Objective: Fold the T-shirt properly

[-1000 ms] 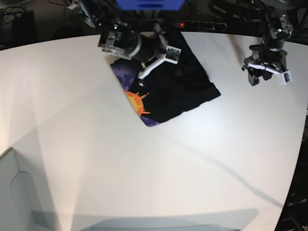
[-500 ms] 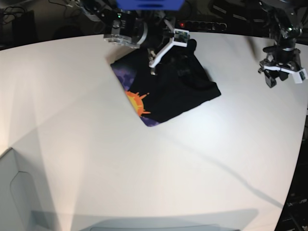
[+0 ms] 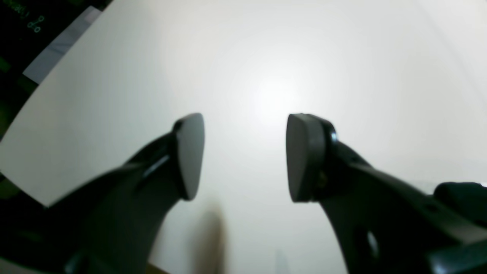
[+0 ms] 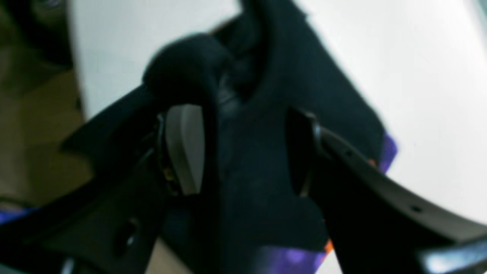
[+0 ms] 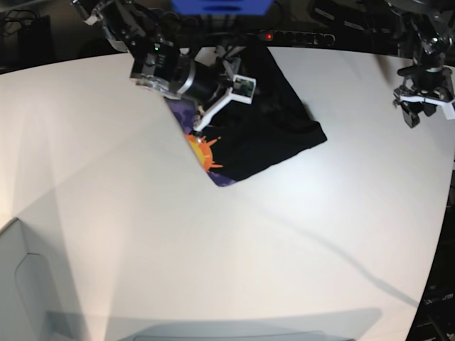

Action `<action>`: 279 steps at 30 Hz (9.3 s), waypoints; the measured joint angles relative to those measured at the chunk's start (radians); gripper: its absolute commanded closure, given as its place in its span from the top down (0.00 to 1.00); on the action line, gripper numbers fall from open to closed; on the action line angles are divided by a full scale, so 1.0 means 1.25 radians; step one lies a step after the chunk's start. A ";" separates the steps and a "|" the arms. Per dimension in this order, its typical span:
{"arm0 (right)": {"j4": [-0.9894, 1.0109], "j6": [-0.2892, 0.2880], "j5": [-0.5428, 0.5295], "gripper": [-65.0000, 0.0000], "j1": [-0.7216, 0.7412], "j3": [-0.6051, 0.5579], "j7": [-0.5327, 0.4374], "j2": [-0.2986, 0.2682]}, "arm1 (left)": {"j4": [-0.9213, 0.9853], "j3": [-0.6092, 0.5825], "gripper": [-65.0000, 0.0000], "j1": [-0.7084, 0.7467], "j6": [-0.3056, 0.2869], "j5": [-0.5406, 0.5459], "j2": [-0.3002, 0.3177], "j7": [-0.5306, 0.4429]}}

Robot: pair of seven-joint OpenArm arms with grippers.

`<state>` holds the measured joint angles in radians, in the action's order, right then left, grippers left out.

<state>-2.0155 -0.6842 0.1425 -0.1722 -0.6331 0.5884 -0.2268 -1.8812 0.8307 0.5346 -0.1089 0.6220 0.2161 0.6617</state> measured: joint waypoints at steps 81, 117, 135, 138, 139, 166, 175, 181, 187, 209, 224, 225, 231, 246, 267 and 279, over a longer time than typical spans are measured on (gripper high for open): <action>0.024 0.000 -0.006 0.55 0.013 0.172 0.002 0.035 | 0.151 -0.374 0.28 -0.012 -0.027 0.200 -0.188 0.096; 0.024 0.000 -0.006 0.55 0.013 0.933 0.005 0.180 | 0.590 -1.394 0.00 -0.842 -0.002 -0.321 -0.099 0.036; 0.023 0.000 -0.006 0.55 -0.038 1.127 0.000 0.289 | 0.722 -1.616 0.58 -0.913 -0.009 -0.633 -0.256 -0.180; 0.023 0.000 -0.007 0.55 -0.040 1.125 -0.002 0.293 | 0.683 -1.565 0.66 -0.904 -0.015 -0.667 -0.248 -0.178; 0.023 0.000 -0.007 0.55 -0.040 1.125 0.002 0.292 | 0.663 -1.538 0.66 -0.901 -0.015 -0.680 -0.246 -0.174; 0.171 0.000 -0.012 0.55 -0.081 0.992 -0.011 0.308 | 0.185 -0.520 0.66 -0.363 -0.008 -0.728 0.004 -0.166; 0.129 0.000 -0.013 0.55 -0.102 0.997 -0.002 0.314 | 0.142 -0.397 0.66 -0.270 -0.012 -0.583 0.000 -0.169; 0.012 0.000 -0.159 0.54 -0.104 1.033 -0.009 0.308 | 0.056 -0.345 0.66 -0.244 -0.006 -0.446 -0.001 -0.031; 0.013 0.000 -0.201 0.25 -0.161 0.931 0.003 0.308 | -0.023 -0.315 0.66 -0.209 -0.004 -0.341 -0.002 0.080; 0.201 0.001 -0.208 0.00 -0.242 0.662 -0.033 0.301 | -0.046 -0.198 0.65 -0.064 -0.006 -0.313 -0.065 0.078; 0.012 0.000 -0.204 0.00 -0.251 0.716 -0.074 0.288 | -0.092 -0.198 0.48 0.029 -0.006 -0.315 -0.064 0.075; 0.011 0.000 -0.201 0.00 -0.253 0.737 -0.070 0.288 | -0.092 -0.197 0.41 0.041 -0.006 -0.315 -0.065 0.078; 0.010 0.000 -0.202 0.00 -0.284 0.883 -0.068 0.294 | -0.093 -0.106 0.07 0.117 -0.003 -0.238 -0.092 0.078; 0.011 0.000 -0.230 0.00 -0.541 1.011 -0.072 0.266 | -0.092 -0.050 0.00 0.429 -0.006 -0.067 -0.097 0.072; 0.714 0.002 -0.133 0.00 -0.393 0.929 -0.288 0.168 | 0.801 -0.504 0.00 0.105 -0.012 -0.352 -0.001 -0.436; 1.200 0.264 0.009 0.00 -0.245 0.774 -0.712 0.150 | 1.300 -0.765 0.00 -0.244 0.005 -0.352 -0.014 -0.595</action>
<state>-0.5152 -0.3538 0.1539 -0.4782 0.3344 -0.3012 -0.0391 -0.2558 -0.1253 0.2302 -0.1032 0.1818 0.1986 -0.0818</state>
